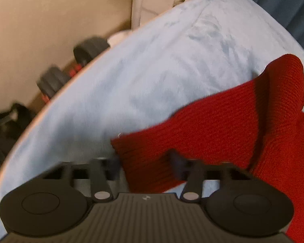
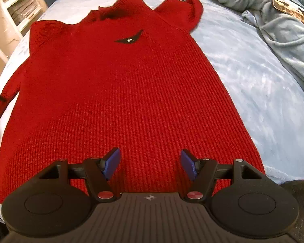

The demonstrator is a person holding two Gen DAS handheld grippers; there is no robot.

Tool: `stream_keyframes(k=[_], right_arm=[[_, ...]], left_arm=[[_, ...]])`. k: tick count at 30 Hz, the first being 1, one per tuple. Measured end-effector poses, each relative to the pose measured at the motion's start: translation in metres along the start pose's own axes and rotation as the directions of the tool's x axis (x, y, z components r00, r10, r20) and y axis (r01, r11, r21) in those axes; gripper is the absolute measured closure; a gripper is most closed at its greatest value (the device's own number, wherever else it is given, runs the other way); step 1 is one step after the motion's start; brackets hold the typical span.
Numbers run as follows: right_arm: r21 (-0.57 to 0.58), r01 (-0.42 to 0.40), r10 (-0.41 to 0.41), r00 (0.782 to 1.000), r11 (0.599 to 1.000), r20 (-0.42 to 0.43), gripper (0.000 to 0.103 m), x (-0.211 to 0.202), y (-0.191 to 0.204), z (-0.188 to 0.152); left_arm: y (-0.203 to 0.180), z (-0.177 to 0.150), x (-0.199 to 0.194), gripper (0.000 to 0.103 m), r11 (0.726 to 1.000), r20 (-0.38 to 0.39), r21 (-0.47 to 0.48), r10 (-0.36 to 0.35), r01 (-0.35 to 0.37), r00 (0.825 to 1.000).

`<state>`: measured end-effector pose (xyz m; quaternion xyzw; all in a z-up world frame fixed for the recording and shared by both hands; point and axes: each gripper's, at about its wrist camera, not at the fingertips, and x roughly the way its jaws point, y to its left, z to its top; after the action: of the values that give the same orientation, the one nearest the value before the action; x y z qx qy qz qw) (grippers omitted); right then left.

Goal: Fold small clothes

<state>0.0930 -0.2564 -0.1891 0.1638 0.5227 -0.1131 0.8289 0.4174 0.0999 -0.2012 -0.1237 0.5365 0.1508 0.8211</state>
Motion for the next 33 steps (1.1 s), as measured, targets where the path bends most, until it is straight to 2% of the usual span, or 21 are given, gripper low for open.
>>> stream_keyframes(k=[1, 4, 8, 10, 13, 16, 18, 22, 23, 26, 29, 31, 33], right_arm=[[0.003, 0.001, -0.001, 1.0, 1.0, -0.001, 0.035, 0.0, -0.002, 0.0], [0.007, 0.008, -0.008, 1.0, 1.0, -0.003, 0.035, 0.001, -0.004, 0.0], [0.006, 0.007, -0.007, 1.0, 1.0, 0.008, 0.035, -0.002, -0.006, 0.0], [0.007, 0.003, -0.003, 1.0, 1.0, 0.014, 0.035, -0.003, -0.007, 0.0], [0.013, -0.005, 0.005, 1.0, 1.0, 0.017, 0.035, -0.003, -0.006, -0.002], [0.014, -0.018, 0.018, 1.0, 1.0, 0.019, 0.035, -0.004, -0.006, -0.004], [0.014, -0.024, 0.024, 1.0, 1.0, 0.019, 0.035, -0.004, -0.007, -0.005], [0.021, -0.018, 0.018, 1.0, 1.0, 0.014, 0.035, 0.001, -0.014, -0.006], [0.026, -0.018, 0.017, 1.0, 0.999, 0.012, 0.035, 0.002, -0.016, -0.006], [0.035, -0.011, 0.011, 1.0, 0.999, 0.003, 0.035, 0.006, -0.019, -0.007], [0.042, -0.012, 0.012, 1.0, 0.999, 0.003, 0.035, 0.008, -0.025, -0.008], [0.046, -0.011, 0.011, 1.0, 0.999, 0.003, 0.035, 0.01, -0.028, -0.01], [0.049, -0.008, 0.008, 1.0, 0.999, -0.002, 0.035, 0.014, -0.032, -0.012]], left_arm=[[-0.001, 0.005, -0.004, 0.096, 1.0, 0.013, 0.01, 0.025, -0.025, 1.0], [0.009, 0.025, -0.018, 0.096, 1.0, 0.041, -0.015, -0.006, 0.006, 0.999], [0.024, 0.067, -0.064, 0.096, 0.999, 0.163, 0.006, -0.033, 0.032, 0.986], [0.03, 0.091, -0.093, 0.096, 1.0, 0.246, 0.016, -0.002, -0.002, 0.969], [0.042, 0.127, -0.132, 0.096, 0.998, 0.349, 0.006, 0.064, -0.07, 0.935], [0.056, 0.156, -0.165, 0.097, 0.988, 0.435, -0.026, 0.149, -0.153, 0.888], [0.068, 0.172, -0.178, 0.097, 0.989, 0.432, -0.052, 0.146, -0.137, 0.89], [0.055, 0.174, -0.181, 0.097, 0.978, 0.447, 0.003, 0.187, -0.211, 0.874], [0.051, 0.172, -0.18, 0.097, 0.977, 0.445, 0.015, 0.184, -0.212, 0.876], [0.032, 0.161, -0.167, 0.097, 0.977, 0.406, 0.063, 0.163, -0.205, 0.899], [0.004, 0.146, -0.158, 0.097, 0.967, 0.408, 0.123, 0.157, -0.225, 0.899], [-0.017, 0.139, -0.159, 0.097, 0.967, 0.403, 0.153, 0.128, -0.205, 0.906], [-0.049, 0.132, -0.168, 0.097, 0.969, 0.4, 0.192, 0.068, -0.156, 0.914]])
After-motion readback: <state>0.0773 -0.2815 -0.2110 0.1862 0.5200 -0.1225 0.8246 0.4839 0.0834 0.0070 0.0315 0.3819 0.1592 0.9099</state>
